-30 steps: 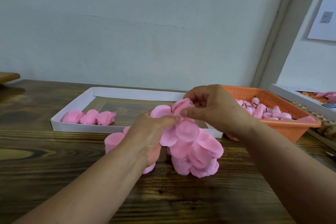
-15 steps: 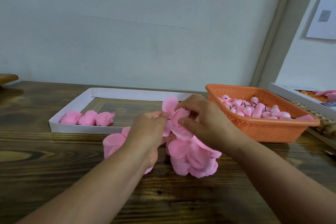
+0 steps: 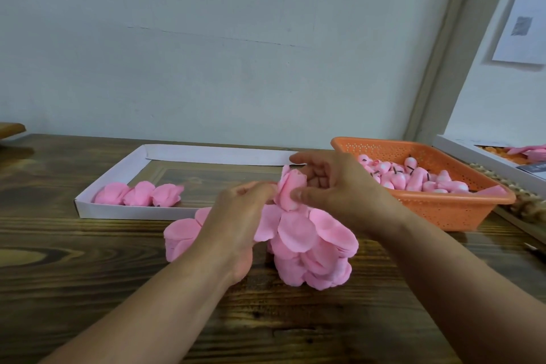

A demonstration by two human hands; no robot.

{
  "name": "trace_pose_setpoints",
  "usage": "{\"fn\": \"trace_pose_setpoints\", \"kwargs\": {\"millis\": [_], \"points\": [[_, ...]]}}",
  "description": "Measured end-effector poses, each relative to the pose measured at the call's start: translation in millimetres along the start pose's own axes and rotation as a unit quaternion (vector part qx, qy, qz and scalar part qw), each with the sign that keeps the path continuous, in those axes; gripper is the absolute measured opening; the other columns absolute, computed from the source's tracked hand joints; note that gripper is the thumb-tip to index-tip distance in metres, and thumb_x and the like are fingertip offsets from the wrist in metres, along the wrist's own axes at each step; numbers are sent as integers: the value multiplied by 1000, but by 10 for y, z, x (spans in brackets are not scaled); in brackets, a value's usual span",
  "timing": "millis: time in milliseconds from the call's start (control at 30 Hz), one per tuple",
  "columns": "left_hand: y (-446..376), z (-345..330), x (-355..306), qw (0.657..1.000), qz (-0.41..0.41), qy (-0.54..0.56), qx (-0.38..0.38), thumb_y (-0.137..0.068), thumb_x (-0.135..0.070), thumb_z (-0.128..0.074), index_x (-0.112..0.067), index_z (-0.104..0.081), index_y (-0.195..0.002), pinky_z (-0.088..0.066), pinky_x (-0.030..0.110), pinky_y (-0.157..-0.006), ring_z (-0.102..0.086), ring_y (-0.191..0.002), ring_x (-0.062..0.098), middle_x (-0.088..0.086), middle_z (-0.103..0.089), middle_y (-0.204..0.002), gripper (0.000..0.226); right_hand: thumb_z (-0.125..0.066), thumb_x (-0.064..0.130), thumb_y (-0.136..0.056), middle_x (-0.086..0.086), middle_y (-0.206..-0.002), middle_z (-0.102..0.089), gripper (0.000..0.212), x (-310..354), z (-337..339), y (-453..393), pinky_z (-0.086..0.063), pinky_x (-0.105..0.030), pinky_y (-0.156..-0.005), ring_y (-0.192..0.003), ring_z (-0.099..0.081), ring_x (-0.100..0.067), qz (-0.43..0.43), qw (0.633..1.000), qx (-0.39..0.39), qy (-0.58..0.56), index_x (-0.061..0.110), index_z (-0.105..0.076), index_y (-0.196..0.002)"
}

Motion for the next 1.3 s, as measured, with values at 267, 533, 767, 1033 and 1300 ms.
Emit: {"fn": "trace_pose_setpoints", "kwargs": {"millis": [267,533,767,1033,1300], "points": [[48,-108,-6,996,-39,-2,80,-82,-7,-65,-22,-77,-91,-52,31,-74,-70,-92,23,6,-76,-92,21,-71,4,-78,5,-86,-68,39,18,-42,0,-53,-21,-81,-79,-66,-8,1,1000,15,-6,18,-60,-113],[92,-94,-21,995,-25,-33,86,-84,-5,-66,-12,-71,-108,-53,44,-90,-69,-97,28,10,-75,-95,25,-75,10,-75,19,-55,-58,19,28,-29,34,-40,-3,-60,-49,-50,6,11,1000,15,6,23,-60,-74],[81,-90,20,994,1,-44,95,-82,-2,-65,-9,-73,-102,-53,42,-86,-68,-95,31,16,-73,-96,22,-77,5,-72,-9,-81,-67,23,-8,-30,26,-53,-45,-75,-74,-62,-31,1,998,47,-48,14,-63,-88],[48,-51,17,997,-10,-17,77,-80,0,-65,-3,-66,-102,-51,37,-77,-66,-84,24,15,-71,-93,22,-79,9,-71,-14,-67,-59,20,-1,-54,101,-42,-35,-60,-59,-50,-20,15,997,-8,-75,13,-60,-75],[49,-41,5,996,-39,-37,69,-86,-1,-60,-9,-75,-88,-51,30,-70,-66,-75,18,8,-73,-81,17,-75,5,-75,-15,-76,-67,18,4,-78,134,-54,-45,-65,-64,-63,-35,-4,996,-30,-85,11,-61,-84]]}}
Point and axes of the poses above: each hand's wrist, its own y-axis away from the middle knuckle, its own z-axis out of the back of the hand, x = y × z, the point moved 6 cm from there along -y, towards the middle knuckle
